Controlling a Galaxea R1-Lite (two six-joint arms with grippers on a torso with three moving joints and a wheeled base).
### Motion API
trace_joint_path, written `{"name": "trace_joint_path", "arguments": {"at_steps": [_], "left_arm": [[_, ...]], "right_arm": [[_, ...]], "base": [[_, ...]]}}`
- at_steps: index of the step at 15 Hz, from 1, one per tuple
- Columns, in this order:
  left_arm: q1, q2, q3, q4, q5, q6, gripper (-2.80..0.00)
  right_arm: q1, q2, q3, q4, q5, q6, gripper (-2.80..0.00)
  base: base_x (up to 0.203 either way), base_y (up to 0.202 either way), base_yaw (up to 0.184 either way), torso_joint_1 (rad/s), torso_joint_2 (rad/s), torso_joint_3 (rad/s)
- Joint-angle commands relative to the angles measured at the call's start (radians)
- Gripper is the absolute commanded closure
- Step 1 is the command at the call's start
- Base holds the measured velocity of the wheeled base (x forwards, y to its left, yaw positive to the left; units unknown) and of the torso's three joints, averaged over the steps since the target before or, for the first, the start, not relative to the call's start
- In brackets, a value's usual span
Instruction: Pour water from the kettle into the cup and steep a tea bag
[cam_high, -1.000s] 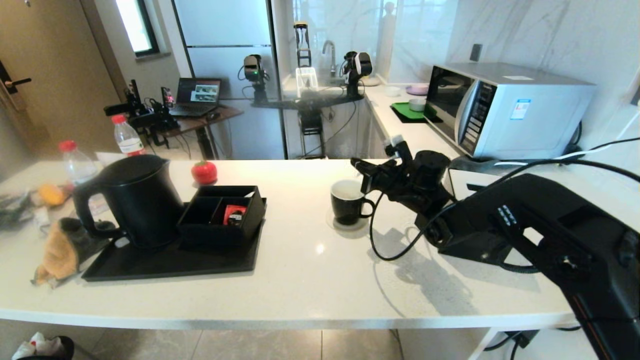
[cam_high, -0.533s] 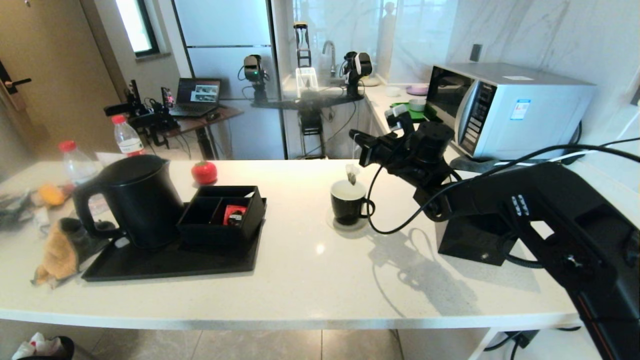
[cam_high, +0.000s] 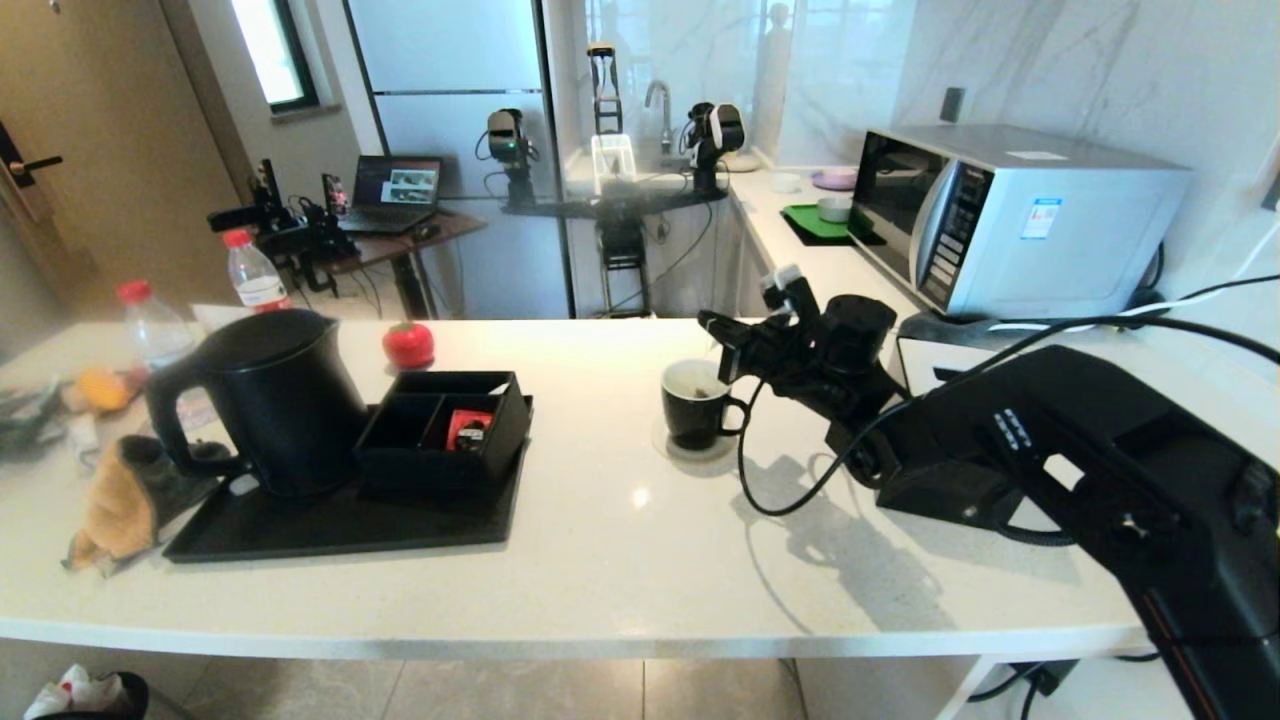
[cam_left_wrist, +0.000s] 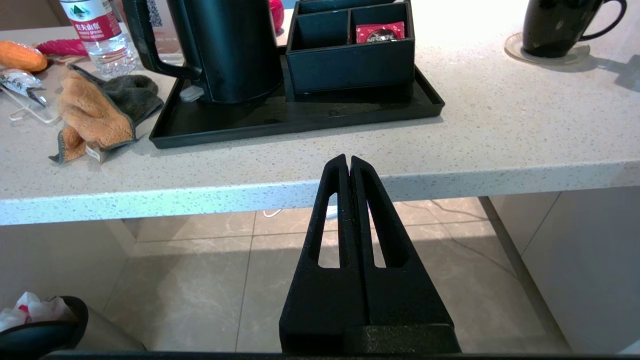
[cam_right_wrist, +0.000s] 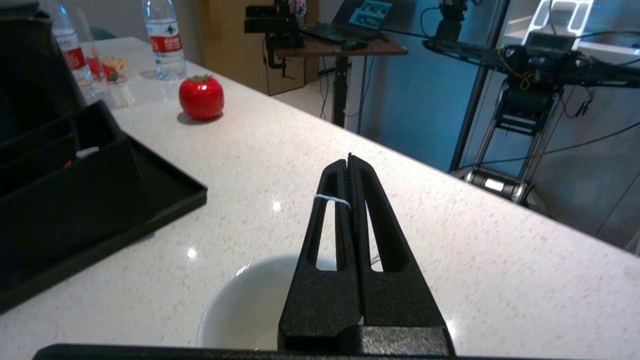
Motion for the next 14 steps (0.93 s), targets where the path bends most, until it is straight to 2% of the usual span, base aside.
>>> {"name": "trace_joint_path", "arguments": {"at_steps": [1,7,14], "left_arm": [[0.0,0.0,0.0,0.0,0.0,0.0,0.0],[0.0,0.0,0.0,0.0,0.0,0.0,0.0],[0.0,0.0,0.0,0.0,0.0,0.0,0.0]], "right_arm": [[0.011,0.005,0.075,-0.045,0.002,0.0,0.0],[0.013,0.0,0.077,-0.058,0.003,0.0,0.0],[-0.001,-0.034,-0.072,0.034,0.003,0.002,0.0]], "base": [[0.0,0.0,0.0,0.0,0.0,0.0],[0.0,0.0,0.0,0.0,0.0,0.0],[0.0,0.0,0.0,0.0,0.0,0.0]]}}
